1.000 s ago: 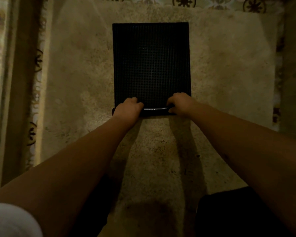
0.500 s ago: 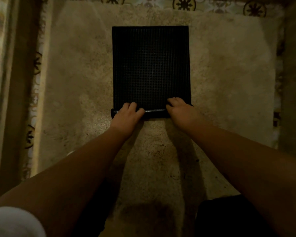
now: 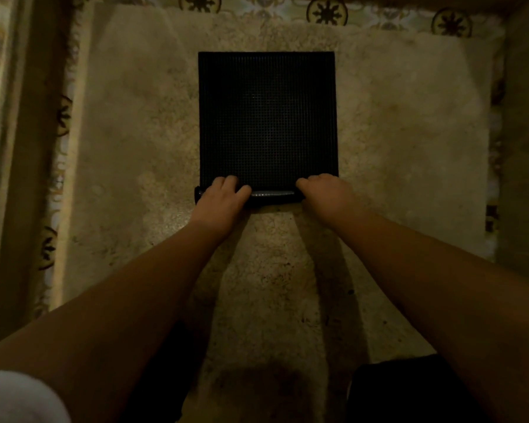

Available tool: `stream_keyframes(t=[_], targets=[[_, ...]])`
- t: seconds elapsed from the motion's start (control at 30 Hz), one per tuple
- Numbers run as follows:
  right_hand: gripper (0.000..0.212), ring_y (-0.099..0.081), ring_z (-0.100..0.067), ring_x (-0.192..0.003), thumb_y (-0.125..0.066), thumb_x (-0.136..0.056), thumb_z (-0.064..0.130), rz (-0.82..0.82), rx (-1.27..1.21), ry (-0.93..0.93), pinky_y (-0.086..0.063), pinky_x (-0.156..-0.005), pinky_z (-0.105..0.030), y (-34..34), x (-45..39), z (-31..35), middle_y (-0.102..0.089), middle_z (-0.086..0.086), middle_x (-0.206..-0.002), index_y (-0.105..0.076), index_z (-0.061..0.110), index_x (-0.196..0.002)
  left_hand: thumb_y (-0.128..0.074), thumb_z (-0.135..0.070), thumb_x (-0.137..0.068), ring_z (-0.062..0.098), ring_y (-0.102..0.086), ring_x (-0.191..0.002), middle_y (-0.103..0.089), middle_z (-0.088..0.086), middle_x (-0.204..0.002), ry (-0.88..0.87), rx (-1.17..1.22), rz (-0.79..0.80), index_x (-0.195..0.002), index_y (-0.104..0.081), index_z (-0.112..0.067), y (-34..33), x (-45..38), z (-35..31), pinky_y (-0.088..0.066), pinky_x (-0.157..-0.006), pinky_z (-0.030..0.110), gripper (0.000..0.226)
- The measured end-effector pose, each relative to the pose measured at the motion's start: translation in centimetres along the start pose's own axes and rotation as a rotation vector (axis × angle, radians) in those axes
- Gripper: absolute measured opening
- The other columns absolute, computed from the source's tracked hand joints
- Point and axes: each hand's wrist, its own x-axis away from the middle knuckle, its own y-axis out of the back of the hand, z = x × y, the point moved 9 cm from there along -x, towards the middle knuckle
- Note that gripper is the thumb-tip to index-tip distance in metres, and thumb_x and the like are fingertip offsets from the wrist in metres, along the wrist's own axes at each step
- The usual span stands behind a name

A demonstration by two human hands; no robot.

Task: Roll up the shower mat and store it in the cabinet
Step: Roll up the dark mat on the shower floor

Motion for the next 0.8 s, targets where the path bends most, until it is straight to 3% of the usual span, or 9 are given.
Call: stream_keyframes(t=[0.1,0.23,0.3,0.4,0.5,0.6,0.7,0.8], targets=[[0.024,-0.061,-0.033,-0.096,-0.054,-0.091,0.015,0.056,-0.081,-0.007,-0.05,-0.073,-0.038,0.2,-0.4,-0.6,-0.065,-0.013,-0.107,-0.06,0.012,-0.113,-0.059,-0.004,-0.082,0.032,-0.05,-0.1,-0.053,0.014,-0.109,0.032,0.018,0.024,-0.117,-0.049,-0.012,0.5,-1.0,0.2,-0.042,-0.067,0.04,0.037],[0.033,-0.06,-0.033,-0.106,-0.056,-0.094,0.028,0.145,-0.131,-0.023,-0.052,-0.087,-0.041,0.3,-0.8,-1.0,-0.065,-0.011,-0.119,-0.062,0.021,-0.125,-0.055,-0.001,-0.085,0.033,-0.052,-0.098,-0.058,0.017,-0.107,0.072,0.136,0.031,-0.113,-0.048,-0.007,0.4,-1.4,1.0,-0.042,-0.071,0.041,0.03],[0.036,-0.06,-0.031,-0.109,-0.058,-0.093,0.033,0.219,-0.114,-0.001,-0.05,-0.085,-0.038,-0.1,-1.2,-0.8,-0.064,-0.009,-0.122,-0.062,0.022,-0.128,-0.054,-0.006,-0.088,0.033,-0.054,-0.095,-0.06,0.018,-0.105,0.083,0.171,0.058,-0.107,-0.05,-0.005,0.2,-1.3,1.4,-0.042,-0.07,0.041,0.019],[0.042,-0.06,-0.029,-0.108,-0.064,-0.09,0.033,0.255,-0.213,-0.022,-0.046,-0.081,-0.035,-0.6,-1.6,-1.2,-0.063,-0.008,-0.124,-0.058,0.023,-0.13,-0.056,-0.015,-0.091,0.036,-0.059,-0.094,-0.061,0.019,-0.107,0.088,0.214,0.159,-0.11,-0.058,-0.006,0.0,-1.5,2.1,-0.051,-0.078,0.044,0.021],[0.041,-0.058,-0.03,-0.104,-0.07,-0.086,0.028,0.116,-0.343,-0.083,-0.045,-0.078,-0.033,-0.8,-0.9,-1.8,-0.056,-0.011,-0.122,-0.055,0.019,-0.124,-0.056,-0.014,-0.092,0.035,-0.06,-0.093,-0.062,0.019,-0.107,0.084,0.261,0.207,-0.11,-0.064,-0.008,0.1,-1.8,2.2,-0.052,-0.081,0.047,0.021],[0.04,-0.052,-0.03,-0.107,-0.066,-0.089,0.019,-0.091,-0.338,-0.089,-0.047,-0.084,-0.037,-0.7,0.4,-1.2,-0.052,-0.012,-0.122,-0.057,0.014,-0.127,-0.054,-0.017,-0.094,0.034,-0.056,-0.101,-0.06,0.018,-0.113,0.06,0.246,0.235,-0.116,-0.064,-0.009,0.1,-2.2,2.1,-0.049,-0.088,0.046,0.026],[0.041,-0.054,-0.036,-0.108,-0.06,-0.089,0.007,-0.194,-0.218,-0.04,-0.049,-0.084,-0.044,-0.7,1.6,0.3,-0.059,-0.018,-0.119,-0.056,0.007,-0.13,-0.056,-0.021,-0.094,0.037,-0.044,-0.113,-0.051,0.019,-0.124,-0.002,0.144,0.126,-0.126,-0.061,-0.011,0.9,-2.4,2.0,-0.044,-0.092,0.047,0.034],[0.046,-0.056,-0.037,-0.105,-0.065,-0.087,0.021,-0.229,-0.12,-0.007,-0.047,-0.085,-0.044,0.1,1.9,0.8,-0.063,-0.017,-0.116,-0.057,0.004,-0.129,-0.055,-0.021,-0.093,0.036,-0.046,-0.11,-0.051,0.015,-0.123,0.015,0.105,0.019,-0.137,-0.05,-0.018,1.8,-2.1,1.7,-0.044,-0.089,0.048,0.044]])
